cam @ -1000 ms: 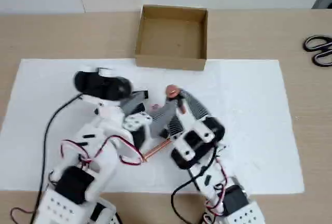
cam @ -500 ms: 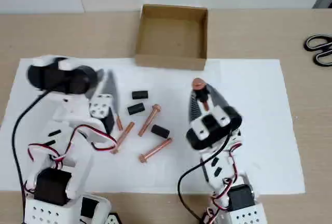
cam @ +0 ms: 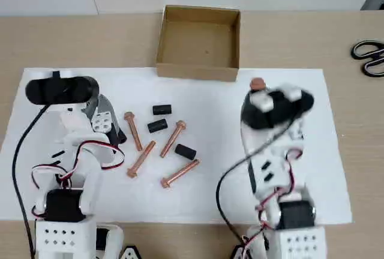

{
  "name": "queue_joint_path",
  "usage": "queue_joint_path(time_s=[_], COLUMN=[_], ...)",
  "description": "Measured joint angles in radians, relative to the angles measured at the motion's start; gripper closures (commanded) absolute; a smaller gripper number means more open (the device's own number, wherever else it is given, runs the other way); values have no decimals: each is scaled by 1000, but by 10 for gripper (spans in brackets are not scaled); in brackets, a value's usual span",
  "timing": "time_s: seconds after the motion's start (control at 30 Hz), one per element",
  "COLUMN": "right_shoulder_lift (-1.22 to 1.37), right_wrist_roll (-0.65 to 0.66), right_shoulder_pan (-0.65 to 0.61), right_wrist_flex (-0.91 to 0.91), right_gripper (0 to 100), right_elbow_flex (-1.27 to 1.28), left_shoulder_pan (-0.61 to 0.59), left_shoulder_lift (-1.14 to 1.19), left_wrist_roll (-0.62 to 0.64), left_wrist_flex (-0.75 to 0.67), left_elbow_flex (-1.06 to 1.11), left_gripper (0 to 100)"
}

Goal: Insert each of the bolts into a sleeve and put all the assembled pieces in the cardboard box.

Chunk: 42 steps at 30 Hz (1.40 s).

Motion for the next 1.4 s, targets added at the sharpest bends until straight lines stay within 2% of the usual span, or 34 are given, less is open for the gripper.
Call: queue_joint_path(time_s=[0.3,0.5,0.7,0.83,1.17,1.4], right_shoulder_lift=[836,1274,1571,1765,2220,2430], right_wrist_roll=[-3,-3,-3,-3,-3,-3], right_shoulder_pan=[-2,-6,-69,-92,-63,-6], right_wrist_flex=[5,5,5,-15,-187,-206], right_gripper=[994,994,994,994,994,991], right_elbow_flex=[-577,-980,-1281,-1459,-1843,-2033], left_shoulder_pan=[0,0,-2,-2,-2,-2], left_shoulder_lift=[-192,-396,-569,-588,-589,-589], left_wrist_roll=[0,0,0,0,0,0], left_wrist_flex=[-167,-189,-195,-195,-195,-195], left_elbow_flex=[133,273,353,370,370,370], left_gripper=[994,994,994,994,994,994])
